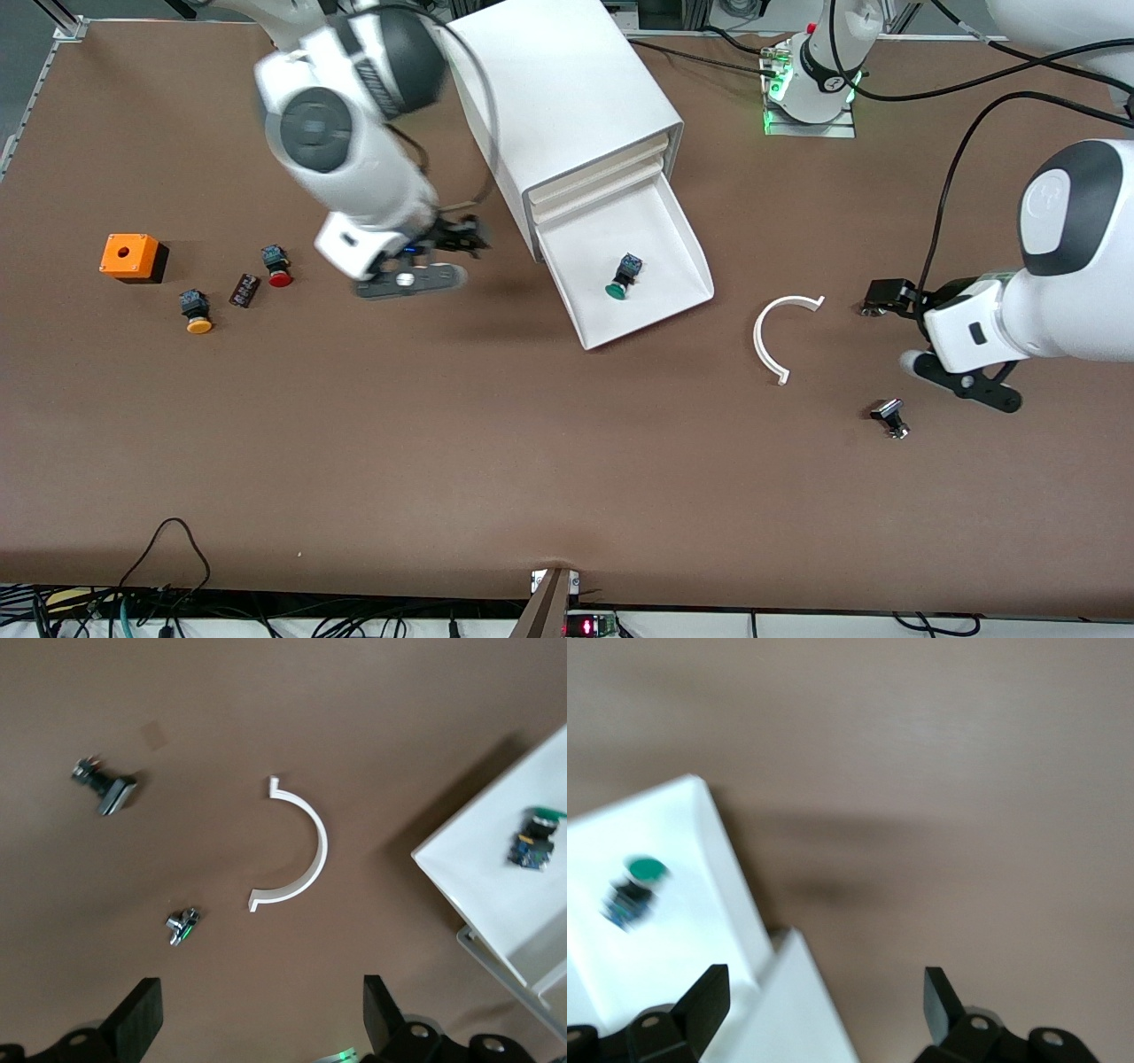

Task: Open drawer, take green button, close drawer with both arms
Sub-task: 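Release the drawer with the left gripper while the right gripper reaches in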

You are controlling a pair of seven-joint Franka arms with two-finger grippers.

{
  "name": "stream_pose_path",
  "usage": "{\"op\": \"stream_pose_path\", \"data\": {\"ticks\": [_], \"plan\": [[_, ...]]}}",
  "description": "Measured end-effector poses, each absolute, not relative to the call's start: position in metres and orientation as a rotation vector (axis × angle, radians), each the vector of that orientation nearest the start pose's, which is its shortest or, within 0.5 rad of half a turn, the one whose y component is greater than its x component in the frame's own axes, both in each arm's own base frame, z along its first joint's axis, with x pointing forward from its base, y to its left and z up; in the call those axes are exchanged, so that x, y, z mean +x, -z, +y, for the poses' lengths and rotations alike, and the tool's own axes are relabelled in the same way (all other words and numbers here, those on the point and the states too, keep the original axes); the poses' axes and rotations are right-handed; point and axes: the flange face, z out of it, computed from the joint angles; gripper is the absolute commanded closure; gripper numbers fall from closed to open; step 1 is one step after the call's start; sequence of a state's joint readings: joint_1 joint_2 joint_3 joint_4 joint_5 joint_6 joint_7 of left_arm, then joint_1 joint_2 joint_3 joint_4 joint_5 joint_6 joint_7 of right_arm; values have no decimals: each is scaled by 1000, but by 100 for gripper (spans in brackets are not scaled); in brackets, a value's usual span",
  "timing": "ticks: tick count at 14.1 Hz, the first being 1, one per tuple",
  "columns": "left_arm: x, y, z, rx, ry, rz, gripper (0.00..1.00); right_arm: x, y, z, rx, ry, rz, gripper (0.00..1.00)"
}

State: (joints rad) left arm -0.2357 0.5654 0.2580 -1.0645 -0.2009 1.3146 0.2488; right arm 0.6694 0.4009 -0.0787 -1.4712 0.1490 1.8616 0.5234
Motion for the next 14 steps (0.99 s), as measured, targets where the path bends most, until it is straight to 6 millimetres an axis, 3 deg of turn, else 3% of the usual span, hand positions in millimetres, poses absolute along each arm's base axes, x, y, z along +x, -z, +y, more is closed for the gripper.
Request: {"op": "stream_pose_path", "data": {"ticks": [4, 7, 11, 14], "plan": [[674, -500, -45, -3180, -454, 248, 0, 519, -394, 499, -3024, -46, 250, 3], [674, -504, -37, -3179, -445, 199, 0, 497, -354, 562, -3012, -52, 447, 3], [674, -504, -31, -3179, -444, 164, 0, 476, -296, 603, -3010, -25, 606, 4], [676, -504, -33, -3181, -418, 144, 0, 469, -275, 613, -3016, -1, 623, 6]]}}
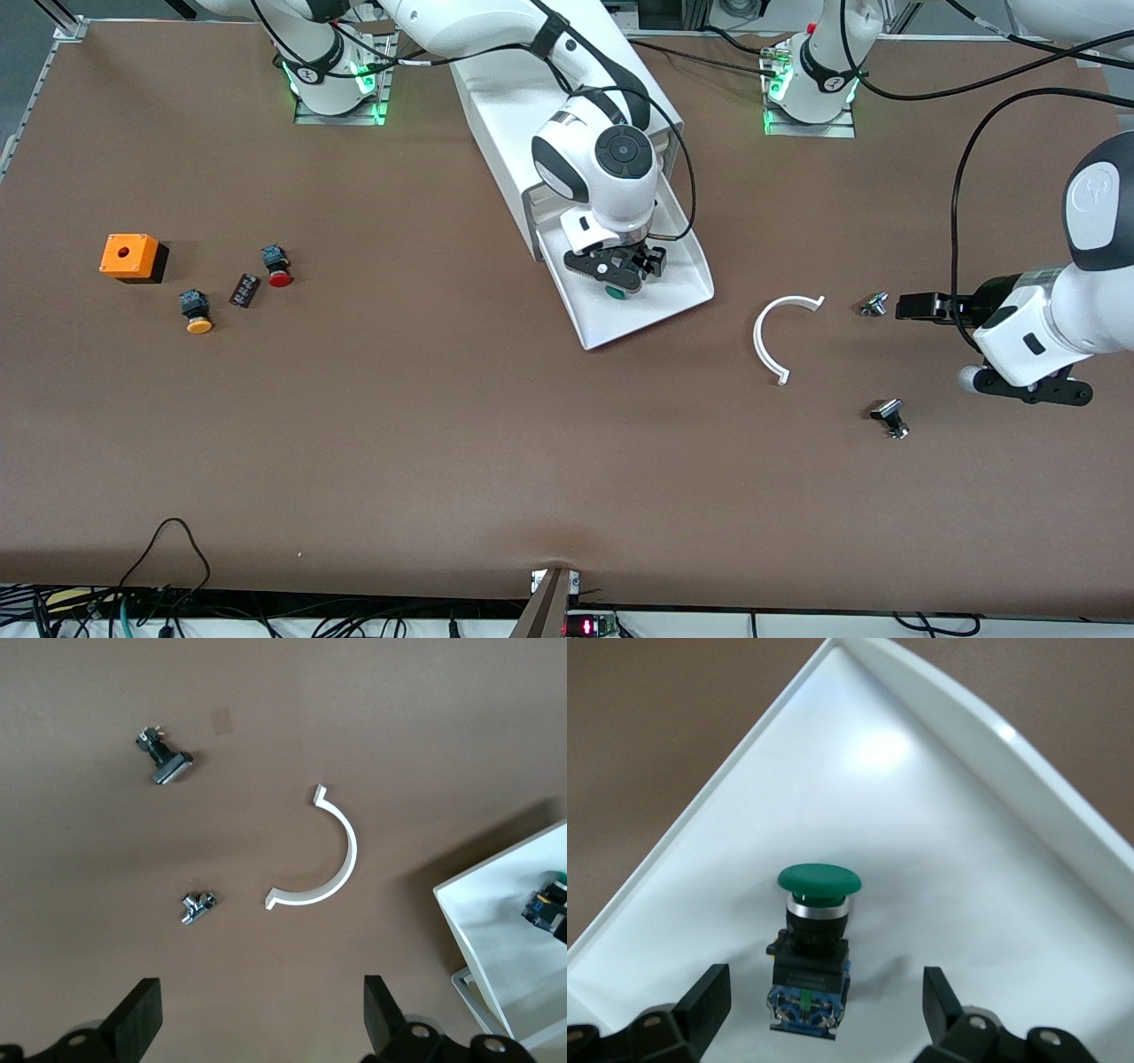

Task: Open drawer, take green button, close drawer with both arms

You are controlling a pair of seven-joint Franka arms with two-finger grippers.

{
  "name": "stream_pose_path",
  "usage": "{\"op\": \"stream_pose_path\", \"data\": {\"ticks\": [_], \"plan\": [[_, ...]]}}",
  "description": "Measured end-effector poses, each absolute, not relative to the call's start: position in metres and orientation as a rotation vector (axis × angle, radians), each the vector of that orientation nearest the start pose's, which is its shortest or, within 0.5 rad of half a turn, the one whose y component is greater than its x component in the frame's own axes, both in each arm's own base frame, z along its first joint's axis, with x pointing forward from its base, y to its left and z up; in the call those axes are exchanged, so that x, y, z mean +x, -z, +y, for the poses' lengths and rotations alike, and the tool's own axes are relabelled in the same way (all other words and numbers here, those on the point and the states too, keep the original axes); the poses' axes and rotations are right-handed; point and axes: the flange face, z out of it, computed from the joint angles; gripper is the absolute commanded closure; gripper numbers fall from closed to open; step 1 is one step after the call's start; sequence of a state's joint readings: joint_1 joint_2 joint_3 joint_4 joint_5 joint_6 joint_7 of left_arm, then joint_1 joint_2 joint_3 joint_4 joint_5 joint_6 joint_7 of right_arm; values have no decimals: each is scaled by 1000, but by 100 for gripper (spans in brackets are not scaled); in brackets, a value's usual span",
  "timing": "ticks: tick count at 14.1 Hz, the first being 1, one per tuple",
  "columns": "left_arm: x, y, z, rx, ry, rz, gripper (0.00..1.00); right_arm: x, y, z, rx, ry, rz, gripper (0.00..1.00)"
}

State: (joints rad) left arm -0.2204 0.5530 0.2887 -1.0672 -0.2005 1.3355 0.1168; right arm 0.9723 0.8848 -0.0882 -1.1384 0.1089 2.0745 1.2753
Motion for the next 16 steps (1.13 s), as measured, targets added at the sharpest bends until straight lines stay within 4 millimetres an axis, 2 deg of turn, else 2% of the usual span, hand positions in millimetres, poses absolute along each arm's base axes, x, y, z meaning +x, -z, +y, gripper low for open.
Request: {"op": "stream_pose_path", "data": {"ticks": [1, 3, 5, 8, 9, 11, 12, 14, 16], "plan": [[678, -504, -35, -3180, -404, 102, 0, 469, -272, 614, -3018, 1, 624, 10], [681, -500, -46, -3175, -365, -28, 0, 468, -267, 614, -3022, 6, 620, 26], [685, -482, -80, -3163, -326, -149, 0, 467, -264, 615, -3026, 15, 613, 29], [685, -444, -142, -3139, -251, -318, 0, 467, -261, 615, -3026, 19, 612, 44], [683, -431, -156, -3134, -232, -355, 0, 467, -260, 615, -3027, 21, 612, 52], [679, -409, -177, -3127, -199, -415, 0, 467, -256, 616, -3028, 22, 611, 80], [677, -398, -186, -3124, -182, -443, 0, 467, -255, 616, -3028, 23, 610, 89], [671, -376, -204, -3124, -152, -489, 0, 469, -256, 615, -3027, 31, 612, 96], [664, -356, -217, -3126, -144, -508, 0, 475, -260, 611, -3037, 45, 614, 96]]}}
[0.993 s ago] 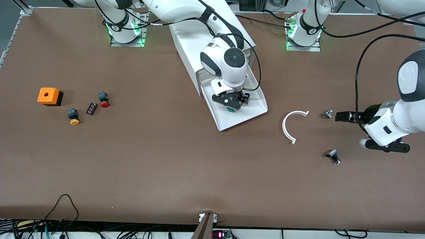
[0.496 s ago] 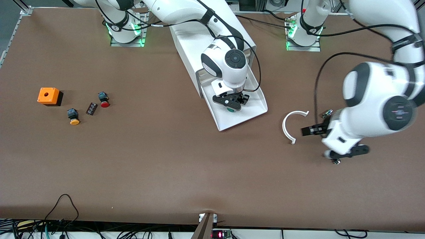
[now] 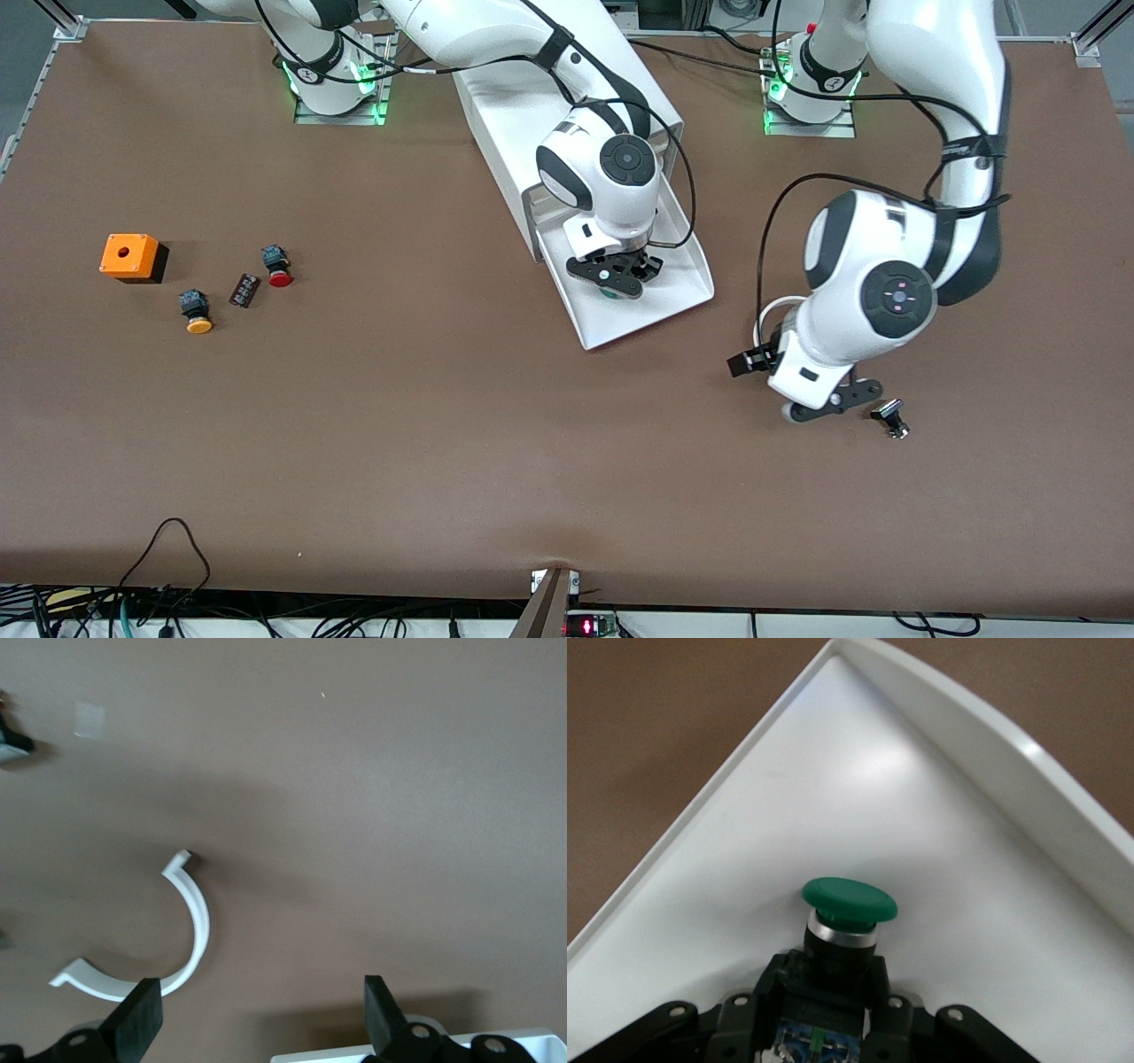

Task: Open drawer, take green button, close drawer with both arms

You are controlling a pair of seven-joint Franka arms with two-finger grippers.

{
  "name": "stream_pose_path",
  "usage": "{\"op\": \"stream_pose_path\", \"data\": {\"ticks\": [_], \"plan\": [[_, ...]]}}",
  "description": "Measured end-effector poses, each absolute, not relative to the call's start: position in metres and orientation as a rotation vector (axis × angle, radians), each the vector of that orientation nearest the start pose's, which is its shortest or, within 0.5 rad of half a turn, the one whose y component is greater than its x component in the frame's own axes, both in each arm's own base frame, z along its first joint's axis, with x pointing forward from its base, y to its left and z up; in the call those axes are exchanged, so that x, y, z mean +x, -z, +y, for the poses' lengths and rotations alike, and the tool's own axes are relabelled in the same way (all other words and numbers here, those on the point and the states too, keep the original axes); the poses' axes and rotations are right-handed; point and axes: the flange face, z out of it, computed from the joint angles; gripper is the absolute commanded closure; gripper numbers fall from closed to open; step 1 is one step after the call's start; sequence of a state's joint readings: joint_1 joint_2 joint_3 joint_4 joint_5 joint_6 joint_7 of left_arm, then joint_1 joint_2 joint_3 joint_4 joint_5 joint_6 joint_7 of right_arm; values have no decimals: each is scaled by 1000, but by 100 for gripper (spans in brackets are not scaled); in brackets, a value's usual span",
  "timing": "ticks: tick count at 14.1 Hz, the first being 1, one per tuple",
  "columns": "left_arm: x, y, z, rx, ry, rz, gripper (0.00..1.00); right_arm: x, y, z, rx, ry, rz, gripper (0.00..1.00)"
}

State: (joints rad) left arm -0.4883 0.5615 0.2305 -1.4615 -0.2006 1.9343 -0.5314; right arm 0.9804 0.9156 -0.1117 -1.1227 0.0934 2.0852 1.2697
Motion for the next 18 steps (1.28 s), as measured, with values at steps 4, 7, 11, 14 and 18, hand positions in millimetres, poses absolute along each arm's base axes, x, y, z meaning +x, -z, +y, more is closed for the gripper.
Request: {"op": "stream_pose_path", "data": {"ticks": [4, 7, 11, 14, 18], "plan": [[654, -333, -226, -3126, -140, -513, 0, 499, -309, 587, -3086, 36, 509, 96], [646, -312, -243, -3143, -85, -578, 0, 529, -359, 543, -3125, -19, 394, 96], [628, -288, -263, -3146, -100, -608, 0, 572, -409, 460, -3157, -178, 136, 96], [618, -278, -279, -3144, -73, -660, 0, 606, -410, 389, -3155, -241, -52, 96], [608, -258, -302, -3139, -37, -717, 0, 651, -377, 259, -3142, -357, -274, 96]]}}
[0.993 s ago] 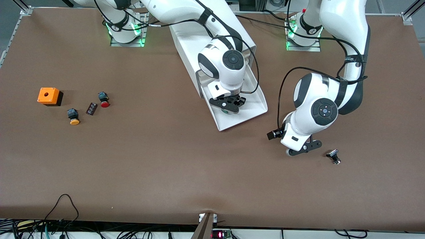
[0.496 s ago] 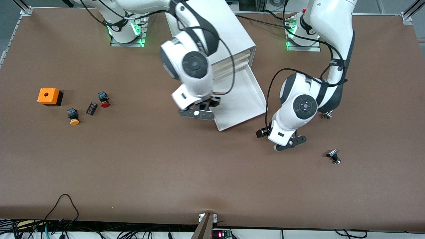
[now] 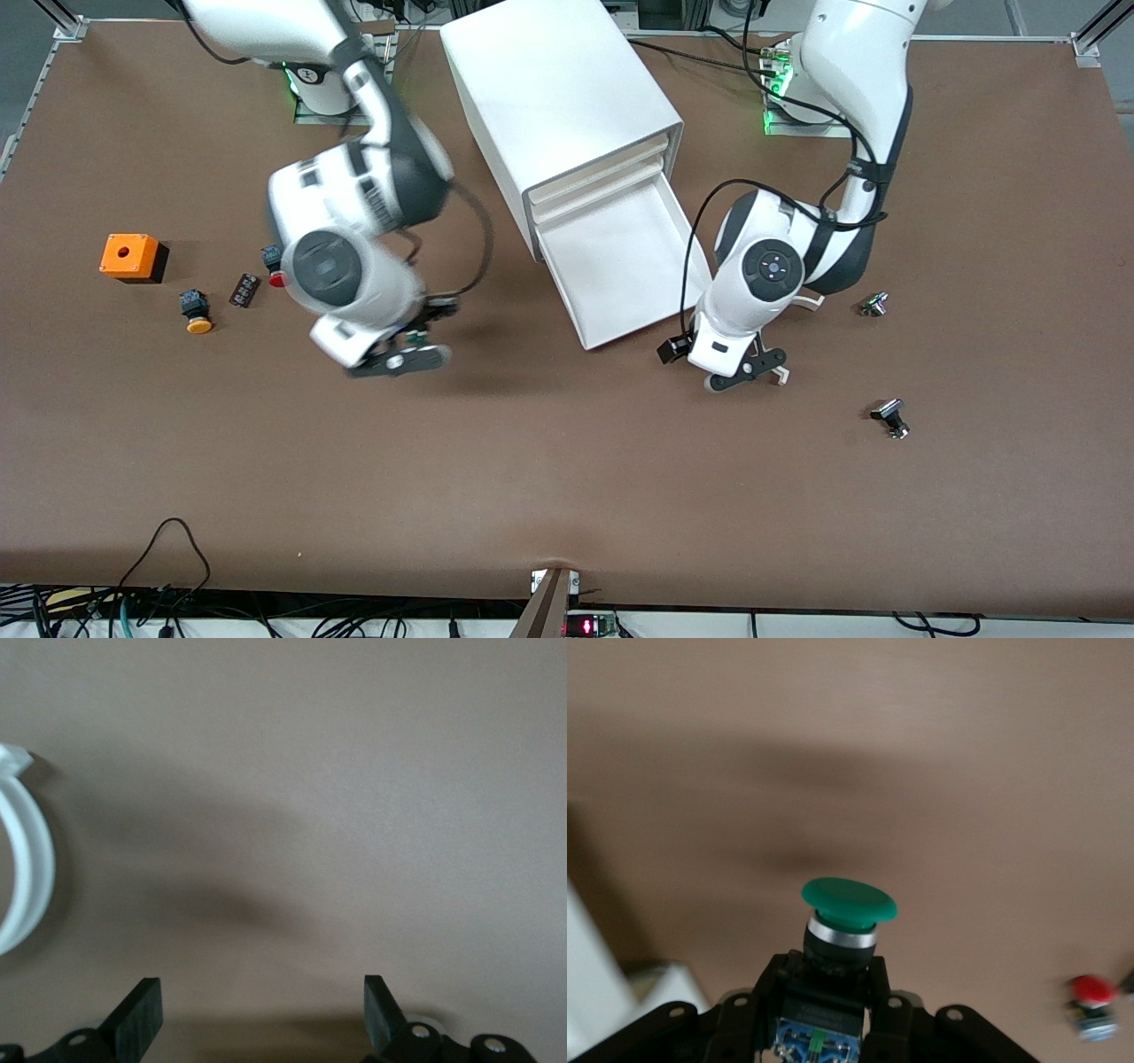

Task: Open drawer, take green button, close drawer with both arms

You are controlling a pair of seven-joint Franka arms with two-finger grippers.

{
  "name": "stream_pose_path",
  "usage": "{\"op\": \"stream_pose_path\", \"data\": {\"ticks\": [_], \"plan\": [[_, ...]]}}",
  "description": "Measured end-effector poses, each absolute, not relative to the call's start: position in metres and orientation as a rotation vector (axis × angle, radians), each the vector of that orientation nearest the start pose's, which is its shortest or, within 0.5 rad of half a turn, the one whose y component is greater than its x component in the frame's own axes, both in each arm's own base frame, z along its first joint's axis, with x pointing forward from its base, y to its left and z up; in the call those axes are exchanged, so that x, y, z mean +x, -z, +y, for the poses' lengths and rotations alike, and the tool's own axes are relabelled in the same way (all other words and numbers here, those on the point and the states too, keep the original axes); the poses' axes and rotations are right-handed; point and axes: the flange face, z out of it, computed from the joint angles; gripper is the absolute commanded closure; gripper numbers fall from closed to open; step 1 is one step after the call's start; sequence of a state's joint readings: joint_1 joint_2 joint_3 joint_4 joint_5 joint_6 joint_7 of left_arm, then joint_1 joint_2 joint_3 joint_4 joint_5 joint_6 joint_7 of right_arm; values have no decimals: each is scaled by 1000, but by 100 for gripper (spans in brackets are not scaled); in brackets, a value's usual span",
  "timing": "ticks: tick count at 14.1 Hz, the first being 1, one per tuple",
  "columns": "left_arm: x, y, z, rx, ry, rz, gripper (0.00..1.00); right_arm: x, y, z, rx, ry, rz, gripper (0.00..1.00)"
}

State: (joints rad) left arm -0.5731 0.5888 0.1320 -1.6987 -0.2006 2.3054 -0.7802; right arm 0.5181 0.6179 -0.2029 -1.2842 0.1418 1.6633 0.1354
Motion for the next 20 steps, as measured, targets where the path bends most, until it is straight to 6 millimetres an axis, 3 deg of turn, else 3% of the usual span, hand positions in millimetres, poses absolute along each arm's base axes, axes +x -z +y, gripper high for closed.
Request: {"op": "stream_pose_path", "data": {"ticks": [3, 5, 9, 13, 15, 16, 17, 18, 20], "plan": [[599, -238, -317, -3131, -38, -716, 0, 667, -331, 170, -3147, -362, -350, 95], [594, -232, -325, -3123, -50, -716, 0, 664, -299, 135, -3138, -351, -350, 95], [584, -226, -335, -3114, -66, -714, 0, 656, -260, 92, -3084, -329, -346, 94], [566, -215, -349, -3102, -86, -695, 0, 640, -217, 63, -3086, -223, -380, 83], [562, -212, -352, -3103, -70, -683, 0, 628, -199, 56, -3074, -200, -381, 71], [562, -212, -353, -3103, -64, -682, 0, 623, -192, 54, -3070, -186, -384, 53], [560, -213, -353, -3103, -61, -681, 0, 620, -188, 52, -3070, -180, -385, 21], [558, -214, -355, -3103, -62, -678, 0, 619, -186, 52, -3072, -178, -384, 8], [548, -216, -363, -3103, -69, -671, 0, 621, -191, 53, -3072, -159, -387, 2]]}}
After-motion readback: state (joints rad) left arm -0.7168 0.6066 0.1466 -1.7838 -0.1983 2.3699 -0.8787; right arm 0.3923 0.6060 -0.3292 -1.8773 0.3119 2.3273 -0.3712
